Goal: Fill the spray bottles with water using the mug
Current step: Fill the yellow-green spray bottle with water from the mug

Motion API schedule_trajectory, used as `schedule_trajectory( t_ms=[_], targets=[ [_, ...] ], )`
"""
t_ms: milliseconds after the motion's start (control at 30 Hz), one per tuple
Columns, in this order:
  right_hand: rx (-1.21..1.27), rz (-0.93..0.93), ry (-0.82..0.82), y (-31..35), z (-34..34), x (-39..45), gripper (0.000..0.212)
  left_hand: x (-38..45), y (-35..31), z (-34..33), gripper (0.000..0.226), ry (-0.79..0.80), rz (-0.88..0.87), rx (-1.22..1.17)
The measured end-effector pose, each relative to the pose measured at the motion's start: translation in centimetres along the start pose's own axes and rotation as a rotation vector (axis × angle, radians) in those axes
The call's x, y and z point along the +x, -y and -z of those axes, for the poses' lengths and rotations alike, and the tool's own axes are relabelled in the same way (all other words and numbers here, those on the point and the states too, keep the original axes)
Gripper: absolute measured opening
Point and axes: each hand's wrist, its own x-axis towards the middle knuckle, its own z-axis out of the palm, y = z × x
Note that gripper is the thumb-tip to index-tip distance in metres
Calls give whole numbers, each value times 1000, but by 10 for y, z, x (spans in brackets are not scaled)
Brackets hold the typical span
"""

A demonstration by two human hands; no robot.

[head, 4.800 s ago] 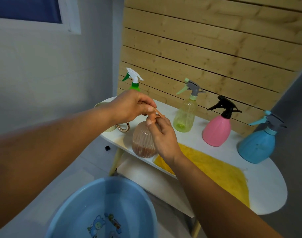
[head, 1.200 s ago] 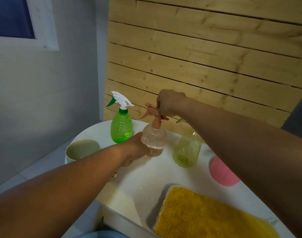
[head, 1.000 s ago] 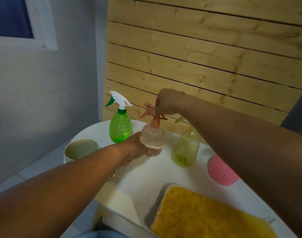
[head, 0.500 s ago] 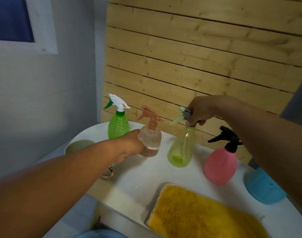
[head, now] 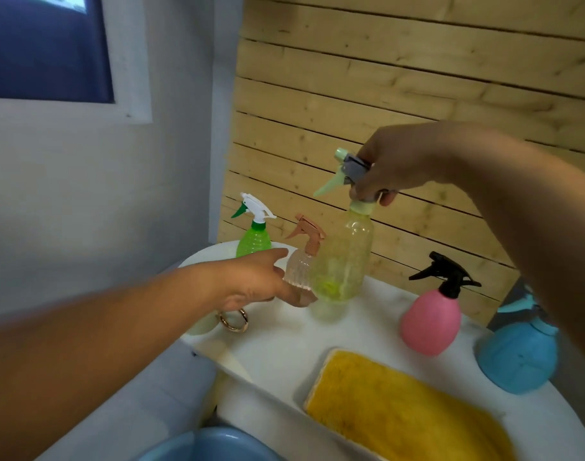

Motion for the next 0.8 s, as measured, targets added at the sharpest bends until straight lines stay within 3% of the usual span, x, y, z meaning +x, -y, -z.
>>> schedule_trajectory(
  t_ms=[200,367,533,800],
  targets=[
    [93,117,3,53,6,-29,17,-57,3,20,136,50,-68,71],
    [221,229,-5,88,-5,-55,11,-106,21,30,102,-56,-145,82],
    [314,311,24,116,-31,-79,12,-147,50,37,125,-117,-124,136],
    [380,360,88,138,-83,-116,15,-186,100,21,106,-172,-98,235]
  ],
)
